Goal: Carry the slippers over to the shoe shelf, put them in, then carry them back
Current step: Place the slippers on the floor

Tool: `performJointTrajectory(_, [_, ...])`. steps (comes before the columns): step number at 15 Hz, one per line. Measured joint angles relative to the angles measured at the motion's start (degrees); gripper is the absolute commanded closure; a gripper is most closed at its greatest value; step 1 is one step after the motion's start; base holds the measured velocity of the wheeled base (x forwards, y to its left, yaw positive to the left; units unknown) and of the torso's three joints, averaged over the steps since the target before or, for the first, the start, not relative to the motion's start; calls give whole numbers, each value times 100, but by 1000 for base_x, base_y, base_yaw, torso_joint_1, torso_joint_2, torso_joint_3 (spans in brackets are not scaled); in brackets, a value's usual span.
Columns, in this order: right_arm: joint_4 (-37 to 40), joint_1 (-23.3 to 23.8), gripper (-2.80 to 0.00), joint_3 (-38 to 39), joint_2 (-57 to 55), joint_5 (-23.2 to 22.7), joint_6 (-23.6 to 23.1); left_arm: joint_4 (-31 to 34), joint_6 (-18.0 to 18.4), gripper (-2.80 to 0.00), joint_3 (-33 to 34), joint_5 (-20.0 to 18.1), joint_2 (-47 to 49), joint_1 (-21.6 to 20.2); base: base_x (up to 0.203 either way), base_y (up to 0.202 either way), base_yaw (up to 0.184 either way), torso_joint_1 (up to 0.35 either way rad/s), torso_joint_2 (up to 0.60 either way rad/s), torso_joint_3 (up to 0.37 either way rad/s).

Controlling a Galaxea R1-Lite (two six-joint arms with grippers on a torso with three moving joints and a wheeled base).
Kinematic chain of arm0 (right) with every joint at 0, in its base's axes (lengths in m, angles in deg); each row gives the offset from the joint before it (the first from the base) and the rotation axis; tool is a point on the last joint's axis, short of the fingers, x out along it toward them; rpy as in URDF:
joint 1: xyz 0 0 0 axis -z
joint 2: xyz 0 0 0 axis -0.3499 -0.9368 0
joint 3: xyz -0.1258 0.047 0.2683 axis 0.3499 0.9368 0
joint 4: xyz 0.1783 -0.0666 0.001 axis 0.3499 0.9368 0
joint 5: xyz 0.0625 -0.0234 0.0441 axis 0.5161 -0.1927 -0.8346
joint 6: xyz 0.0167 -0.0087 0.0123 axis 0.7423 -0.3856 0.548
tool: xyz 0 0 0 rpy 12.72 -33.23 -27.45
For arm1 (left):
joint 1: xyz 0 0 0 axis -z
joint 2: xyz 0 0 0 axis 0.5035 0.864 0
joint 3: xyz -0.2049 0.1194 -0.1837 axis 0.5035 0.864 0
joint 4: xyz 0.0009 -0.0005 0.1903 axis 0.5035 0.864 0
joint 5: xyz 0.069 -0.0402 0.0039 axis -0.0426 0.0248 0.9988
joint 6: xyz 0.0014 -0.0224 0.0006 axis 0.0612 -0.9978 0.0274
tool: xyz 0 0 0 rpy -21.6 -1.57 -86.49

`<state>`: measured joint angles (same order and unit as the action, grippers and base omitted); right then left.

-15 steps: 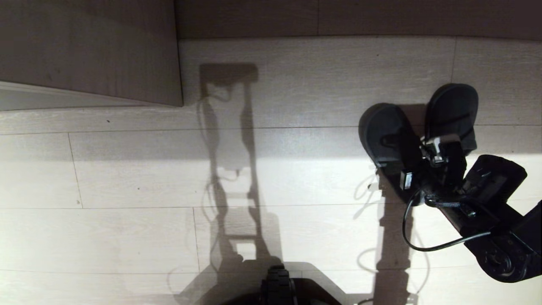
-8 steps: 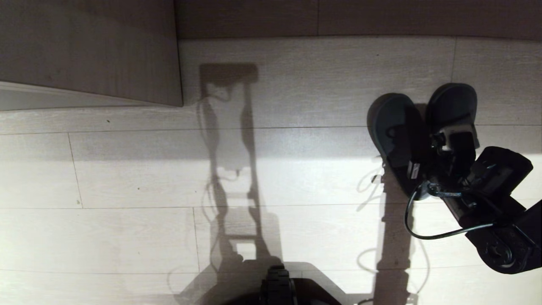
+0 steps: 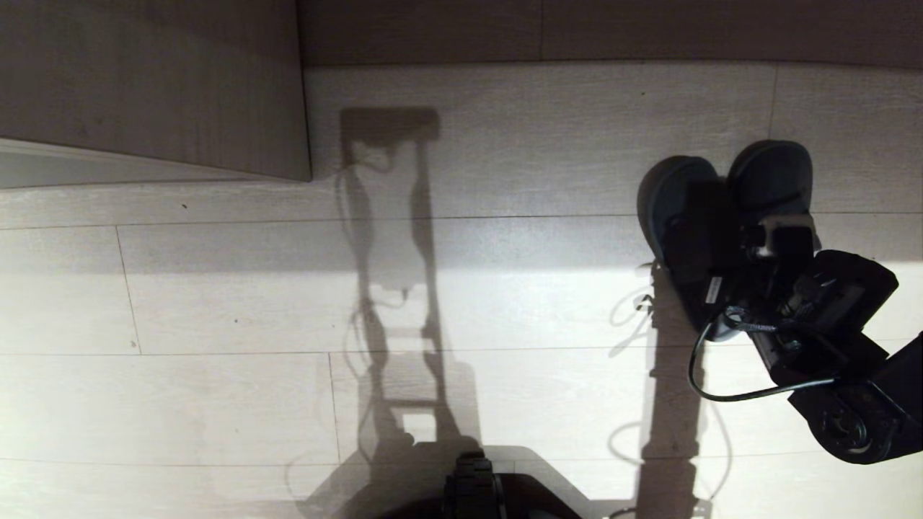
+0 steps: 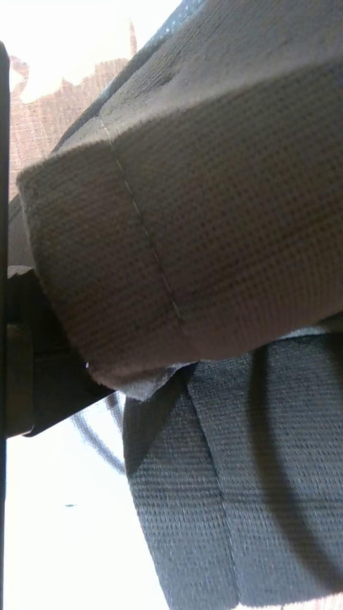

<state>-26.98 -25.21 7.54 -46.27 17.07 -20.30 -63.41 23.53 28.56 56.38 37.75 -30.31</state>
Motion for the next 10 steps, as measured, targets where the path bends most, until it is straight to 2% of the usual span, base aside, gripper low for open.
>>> performJointTrajectory(3, [-24, -50, 0, 60, 26, -8, 157, 2, 0, 0, 0, -1, 0, 0, 0, 0, 0, 0, 0, 0])
performJointTrajectory(10, [-32, -310, 0, 755, 509, -403, 253, 0, -2, 0, 0, 0, 0, 0, 0, 0, 0, 0, 0, 0])
